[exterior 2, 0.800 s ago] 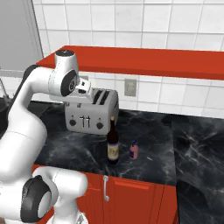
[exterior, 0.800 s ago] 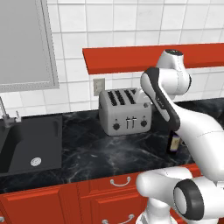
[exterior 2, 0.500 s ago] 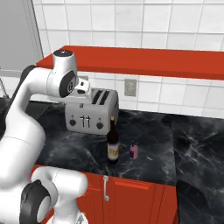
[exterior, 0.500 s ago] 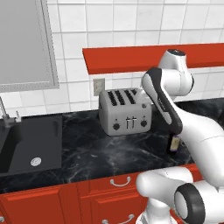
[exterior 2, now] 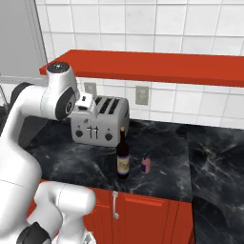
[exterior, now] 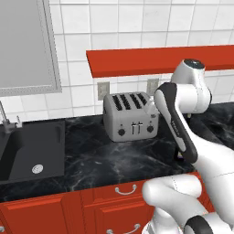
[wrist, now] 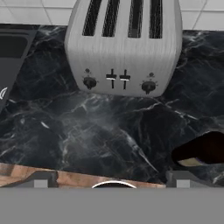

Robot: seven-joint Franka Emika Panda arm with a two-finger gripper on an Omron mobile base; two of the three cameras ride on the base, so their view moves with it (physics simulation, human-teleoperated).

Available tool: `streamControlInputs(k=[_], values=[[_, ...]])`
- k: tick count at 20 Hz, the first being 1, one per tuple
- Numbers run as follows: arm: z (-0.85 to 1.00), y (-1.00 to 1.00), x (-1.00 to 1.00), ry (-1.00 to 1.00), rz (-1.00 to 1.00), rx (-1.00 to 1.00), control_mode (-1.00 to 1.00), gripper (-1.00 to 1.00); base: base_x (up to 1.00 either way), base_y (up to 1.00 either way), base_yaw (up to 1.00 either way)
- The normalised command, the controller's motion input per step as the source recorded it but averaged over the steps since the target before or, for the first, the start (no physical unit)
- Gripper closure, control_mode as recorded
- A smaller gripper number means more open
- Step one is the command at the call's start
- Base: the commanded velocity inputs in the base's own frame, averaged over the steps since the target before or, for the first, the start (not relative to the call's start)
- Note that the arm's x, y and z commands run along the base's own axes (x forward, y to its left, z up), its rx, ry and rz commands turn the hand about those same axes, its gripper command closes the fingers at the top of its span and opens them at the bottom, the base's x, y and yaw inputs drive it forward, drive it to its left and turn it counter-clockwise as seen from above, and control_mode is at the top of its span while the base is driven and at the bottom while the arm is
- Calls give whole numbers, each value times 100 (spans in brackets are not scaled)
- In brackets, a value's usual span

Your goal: There is a wine glass and glass cup on the dining counter. Place the wine bottle next to the wine glass and the juice bottle next to the glass cup.

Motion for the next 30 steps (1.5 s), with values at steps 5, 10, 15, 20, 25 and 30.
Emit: streamControlInputs(k=[5, 10, 15, 20, 25, 30], values=[[-1, 1, -12, -2, 0, 0, -100, -100, 0, 0, 0], [-3, 0, -35, -20, -16, 0, -100, -100, 0, 0, 0], [-13, 3, -37, -19, -32, -1, -100, -100, 0, 0, 0], [-16, 0, -17, -1, -41, 0, -100, -100, 0, 0, 0], [-17, 0, -2, 0, -33, 0, -100, -100, 0, 0, 0], [-21, 0, 0, -6, -18, -2, -100, -100, 0, 0, 0]])
